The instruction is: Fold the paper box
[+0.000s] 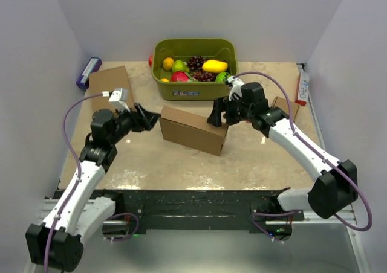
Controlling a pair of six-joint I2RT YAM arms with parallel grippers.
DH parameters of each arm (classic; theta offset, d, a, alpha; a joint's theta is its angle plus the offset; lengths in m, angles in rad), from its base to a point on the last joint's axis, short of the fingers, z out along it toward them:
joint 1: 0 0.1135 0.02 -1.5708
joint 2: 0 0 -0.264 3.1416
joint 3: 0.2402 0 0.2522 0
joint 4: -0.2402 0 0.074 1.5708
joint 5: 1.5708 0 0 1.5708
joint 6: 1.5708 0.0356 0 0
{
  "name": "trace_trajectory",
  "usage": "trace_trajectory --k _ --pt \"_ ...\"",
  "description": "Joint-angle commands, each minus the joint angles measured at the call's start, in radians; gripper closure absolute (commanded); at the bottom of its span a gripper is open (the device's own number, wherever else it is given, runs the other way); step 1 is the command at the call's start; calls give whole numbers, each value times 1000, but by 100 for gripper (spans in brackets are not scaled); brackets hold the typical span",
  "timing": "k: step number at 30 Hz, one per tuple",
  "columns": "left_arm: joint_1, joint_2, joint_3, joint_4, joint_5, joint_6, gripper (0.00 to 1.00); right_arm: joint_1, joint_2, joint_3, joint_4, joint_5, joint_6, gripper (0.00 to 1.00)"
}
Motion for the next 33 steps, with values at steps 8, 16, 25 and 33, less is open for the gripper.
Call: trace_trajectory --k 8,16,25,33 --pt "-38 -97 -321 84 88 -110 37 26 18 -100 266 -164 12 16" --pt "-213 242 -341 402 2 -117 38 30 -20 -137 250 -104 37 30" --pt "-256 547 -240 632 -5 -87 39 30 -51 -158 194 -130 68 37" --pt "-372 788 -134 816 -45 -85 32 30 -102 -134 108 -121 43 38"
